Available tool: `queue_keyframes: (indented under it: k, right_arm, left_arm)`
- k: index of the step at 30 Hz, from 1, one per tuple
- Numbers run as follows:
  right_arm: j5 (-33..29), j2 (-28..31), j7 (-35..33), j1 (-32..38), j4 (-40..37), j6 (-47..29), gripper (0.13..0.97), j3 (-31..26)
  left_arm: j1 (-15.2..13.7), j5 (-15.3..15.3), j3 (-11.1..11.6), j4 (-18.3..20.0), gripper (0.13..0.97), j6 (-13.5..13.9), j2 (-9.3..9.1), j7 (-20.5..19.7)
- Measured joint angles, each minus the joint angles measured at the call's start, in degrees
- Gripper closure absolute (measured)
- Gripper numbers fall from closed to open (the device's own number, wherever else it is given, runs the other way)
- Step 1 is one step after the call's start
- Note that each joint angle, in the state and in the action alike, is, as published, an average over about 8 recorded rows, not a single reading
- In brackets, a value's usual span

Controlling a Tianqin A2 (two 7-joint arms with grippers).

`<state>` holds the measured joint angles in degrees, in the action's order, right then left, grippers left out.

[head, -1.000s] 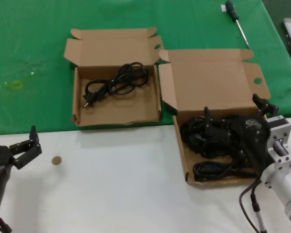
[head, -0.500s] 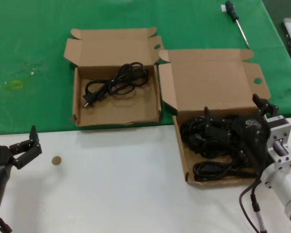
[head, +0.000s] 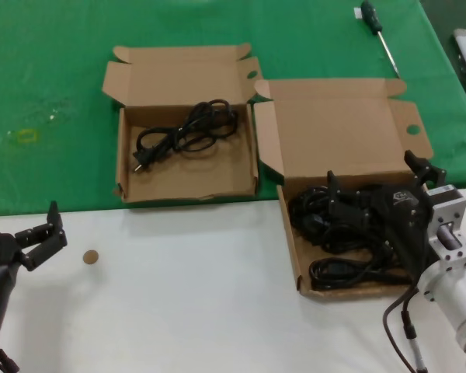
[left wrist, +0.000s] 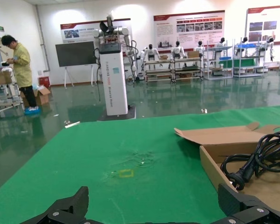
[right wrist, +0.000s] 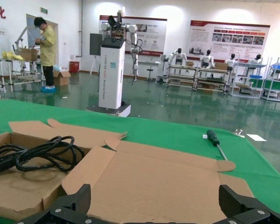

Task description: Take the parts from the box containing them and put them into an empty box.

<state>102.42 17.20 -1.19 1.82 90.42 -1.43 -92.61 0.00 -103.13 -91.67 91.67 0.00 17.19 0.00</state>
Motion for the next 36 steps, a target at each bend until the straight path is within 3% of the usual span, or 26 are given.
queue_keyframes:
  k: [36]
  right_arm:
    - [0.0,0.0,0.0,0.0,0.0,0.0,0.129,0.0]
  left_arm:
    - [0.0,0.0,0.0,0.0,0.132,0.0,0.0,0.0]
